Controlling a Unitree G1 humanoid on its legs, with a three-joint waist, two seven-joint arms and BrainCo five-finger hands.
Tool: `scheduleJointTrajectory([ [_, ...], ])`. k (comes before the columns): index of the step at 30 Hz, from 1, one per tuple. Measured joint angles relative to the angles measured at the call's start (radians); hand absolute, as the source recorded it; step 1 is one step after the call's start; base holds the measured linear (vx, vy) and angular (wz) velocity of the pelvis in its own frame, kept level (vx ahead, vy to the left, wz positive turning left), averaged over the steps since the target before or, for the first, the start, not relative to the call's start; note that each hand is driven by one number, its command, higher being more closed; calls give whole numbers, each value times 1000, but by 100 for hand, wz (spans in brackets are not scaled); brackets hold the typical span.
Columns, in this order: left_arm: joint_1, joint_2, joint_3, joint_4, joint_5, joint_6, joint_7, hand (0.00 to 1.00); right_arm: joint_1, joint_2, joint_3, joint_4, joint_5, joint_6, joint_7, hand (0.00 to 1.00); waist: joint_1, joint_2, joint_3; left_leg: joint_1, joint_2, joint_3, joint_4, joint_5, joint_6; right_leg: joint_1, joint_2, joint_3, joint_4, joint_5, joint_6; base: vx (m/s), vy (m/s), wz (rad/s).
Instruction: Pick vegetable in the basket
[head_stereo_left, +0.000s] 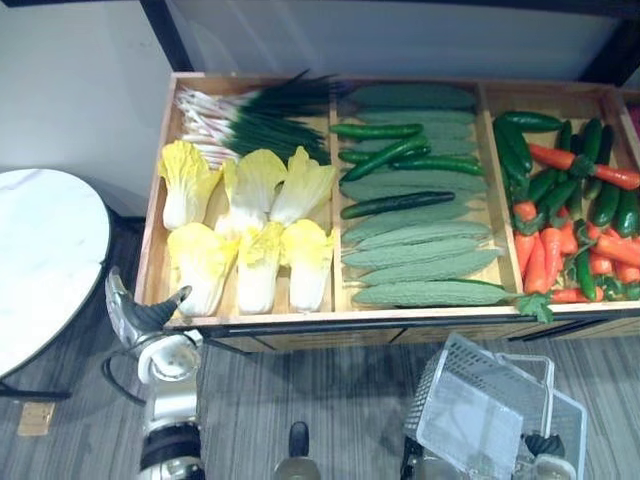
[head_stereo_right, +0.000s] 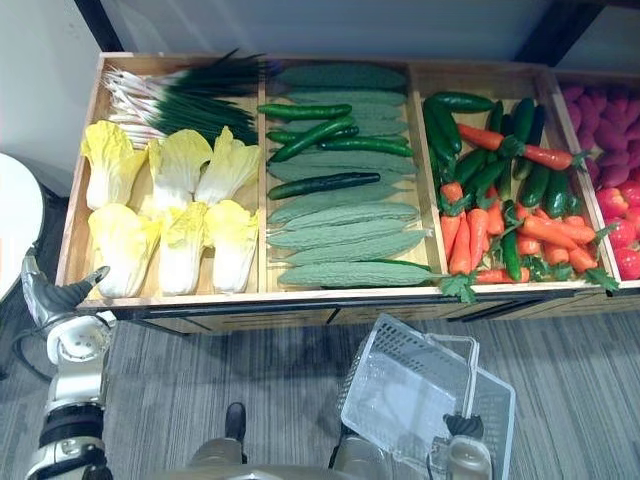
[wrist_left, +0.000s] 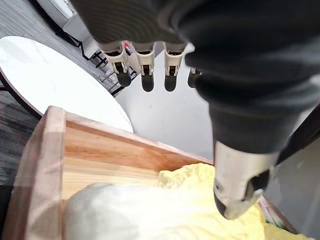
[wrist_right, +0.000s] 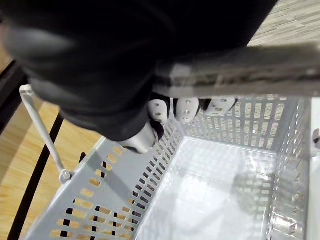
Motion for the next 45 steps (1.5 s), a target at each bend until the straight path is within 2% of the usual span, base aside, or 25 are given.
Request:
scheduleJointTrajectory([
  [5,-56,44,-29,58,0,9,-30,0,-22,-8,7,0,0,0,1,100,1,0,38,-28,-5,1,14,1,1,-34,-8,6,22,0,0,-25,-2,-2],
  [8,-82,48,-48,68,0,13,-38,0,-32,-12,10,0,2,0,1,100,1,1,52,-44,-7,2,19,-4,12,-59,-9,16,35,-1,-1,-53,-2,-5],
  [14,-129,56,-88,132,0,19,-56,0,-58,-32,35,-3,5,-2,0,100,1,-1,101,-62,-6,8,33,-4,14,-93,-10,31,62,-1,-2,-47,-5,-5],
  [21,-165,68,-119,186,0,35,-66,0,-80,-35,37,-2,5,-4,0,100,2,-3,129,-64,-7,32,33,-4,14,-118,-9,60,74,-2,-3,0,-4,-11],
  [22,-173,76,-118,202,0,36,-64,100,-83,-35,37,-2,6,-4,0,100,2,-4,135,-63,-7,33,33,-4,14,-118,-9,62,75,-2,-3,0,0,0],
  [30,-266,149,-118,360,0,30,-57,100,-105,-36,66,2,6,-6,0,100,8,-10,146,-60,-8,60,33,-4,14,-135,-9,86,86,-1,-3,-7,0,-7],
  [41,-303,162,-118,451,-3,15,-56,100,-106,-36,77,22,6,-9,-1,100,11,-18,150,-22,-8,85,31,-7,14,-111,-9,107,87,1,-2,1,1,-4],
  [45,-290,144,-110,411,-46,17,-44,100,-106,-36,74,24,6,-8,-1,100,4,-20,150,-19,-10,80,31,-7,15,-105,-11,104,87,2,0,-9,2,3],
])
